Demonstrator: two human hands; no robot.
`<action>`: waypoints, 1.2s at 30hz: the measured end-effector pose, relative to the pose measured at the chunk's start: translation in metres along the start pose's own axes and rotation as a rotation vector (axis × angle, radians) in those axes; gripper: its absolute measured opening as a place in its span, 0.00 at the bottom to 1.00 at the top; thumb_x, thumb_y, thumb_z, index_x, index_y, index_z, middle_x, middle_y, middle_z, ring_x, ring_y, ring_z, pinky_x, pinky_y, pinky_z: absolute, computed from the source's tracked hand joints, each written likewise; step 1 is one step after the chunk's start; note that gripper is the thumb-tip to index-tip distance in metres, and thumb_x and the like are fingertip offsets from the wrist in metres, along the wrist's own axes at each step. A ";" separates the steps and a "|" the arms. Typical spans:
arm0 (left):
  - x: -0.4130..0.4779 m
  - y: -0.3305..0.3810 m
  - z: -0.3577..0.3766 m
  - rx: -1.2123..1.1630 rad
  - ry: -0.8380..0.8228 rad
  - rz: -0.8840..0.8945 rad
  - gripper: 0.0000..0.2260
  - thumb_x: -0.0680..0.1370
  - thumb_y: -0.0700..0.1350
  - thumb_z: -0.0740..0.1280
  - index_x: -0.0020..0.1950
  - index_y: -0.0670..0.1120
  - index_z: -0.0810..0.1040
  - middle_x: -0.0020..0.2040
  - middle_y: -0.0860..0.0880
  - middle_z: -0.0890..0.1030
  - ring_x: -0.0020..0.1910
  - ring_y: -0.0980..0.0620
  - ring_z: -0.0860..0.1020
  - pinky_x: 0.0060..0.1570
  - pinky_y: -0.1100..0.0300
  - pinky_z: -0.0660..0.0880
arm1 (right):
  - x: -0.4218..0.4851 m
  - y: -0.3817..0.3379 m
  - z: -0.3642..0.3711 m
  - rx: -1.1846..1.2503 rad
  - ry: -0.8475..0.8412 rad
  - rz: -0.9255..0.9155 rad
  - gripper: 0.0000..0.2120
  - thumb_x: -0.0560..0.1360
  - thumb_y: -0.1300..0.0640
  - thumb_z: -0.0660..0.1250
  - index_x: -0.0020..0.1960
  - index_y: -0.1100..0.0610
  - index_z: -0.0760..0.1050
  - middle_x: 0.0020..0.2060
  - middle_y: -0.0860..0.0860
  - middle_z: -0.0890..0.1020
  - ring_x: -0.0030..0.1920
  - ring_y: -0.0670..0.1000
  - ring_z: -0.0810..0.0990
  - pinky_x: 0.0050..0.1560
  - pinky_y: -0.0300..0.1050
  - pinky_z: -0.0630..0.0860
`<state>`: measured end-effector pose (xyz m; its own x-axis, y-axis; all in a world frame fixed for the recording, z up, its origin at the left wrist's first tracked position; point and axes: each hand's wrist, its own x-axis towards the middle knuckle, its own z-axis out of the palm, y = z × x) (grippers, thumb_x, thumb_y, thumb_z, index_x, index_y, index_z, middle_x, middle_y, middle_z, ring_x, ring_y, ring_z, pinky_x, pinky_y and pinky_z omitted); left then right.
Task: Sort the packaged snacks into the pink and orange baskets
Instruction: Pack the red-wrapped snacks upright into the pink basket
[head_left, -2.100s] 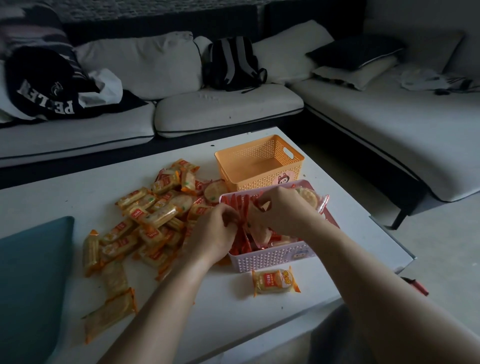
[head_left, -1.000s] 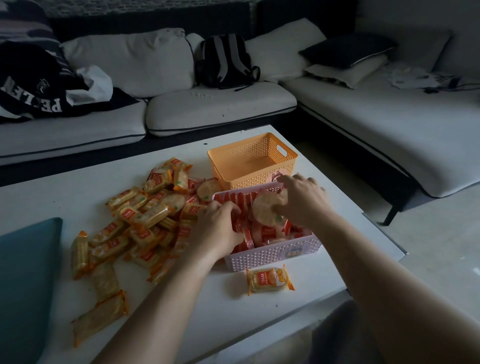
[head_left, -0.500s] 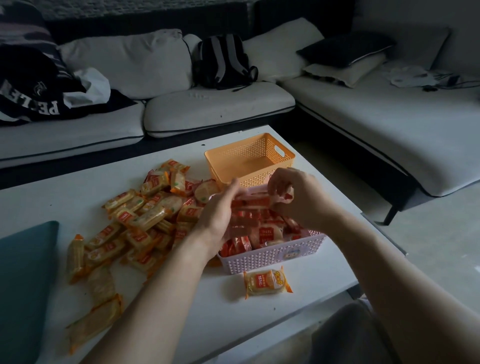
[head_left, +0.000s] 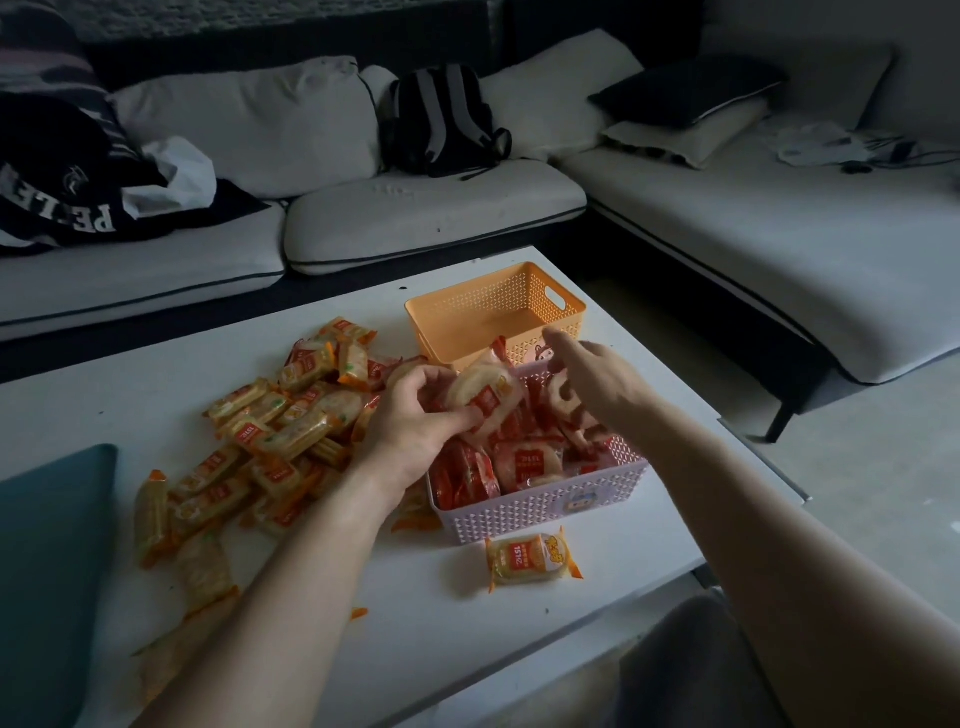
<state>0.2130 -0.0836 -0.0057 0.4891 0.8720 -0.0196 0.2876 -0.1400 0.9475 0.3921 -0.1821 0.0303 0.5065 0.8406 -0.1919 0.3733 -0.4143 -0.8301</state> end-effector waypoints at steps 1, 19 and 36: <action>-0.002 0.001 0.004 0.014 -0.006 0.032 0.16 0.71 0.43 0.80 0.55 0.50 0.79 0.51 0.54 0.83 0.50 0.57 0.81 0.46 0.62 0.77 | -0.001 -0.002 0.000 0.072 -0.024 0.051 0.33 0.80 0.32 0.49 0.59 0.57 0.80 0.51 0.54 0.82 0.52 0.56 0.82 0.53 0.53 0.78; -0.007 -0.027 0.014 0.583 -0.111 0.133 0.11 0.73 0.46 0.75 0.52 0.54 0.77 0.46 0.58 0.81 0.47 0.56 0.80 0.46 0.51 0.81 | -0.002 0.014 0.030 -0.510 -0.058 -0.277 0.27 0.73 0.53 0.76 0.70 0.56 0.72 0.53 0.50 0.80 0.45 0.46 0.78 0.36 0.33 0.78; -0.005 -0.016 0.013 0.283 -0.183 0.096 0.25 0.72 0.76 0.58 0.59 0.62 0.77 0.46 0.54 0.85 0.46 0.54 0.84 0.49 0.44 0.82 | -0.010 0.003 0.044 -0.617 -0.011 -0.464 0.13 0.76 0.55 0.73 0.59 0.55 0.80 0.43 0.45 0.81 0.37 0.44 0.78 0.31 0.29 0.74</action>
<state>0.2168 -0.0922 -0.0248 0.6571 0.7536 -0.0162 0.4379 -0.3642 0.8220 0.3538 -0.1766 0.0072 0.1852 0.9780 0.0966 0.9128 -0.1348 -0.3854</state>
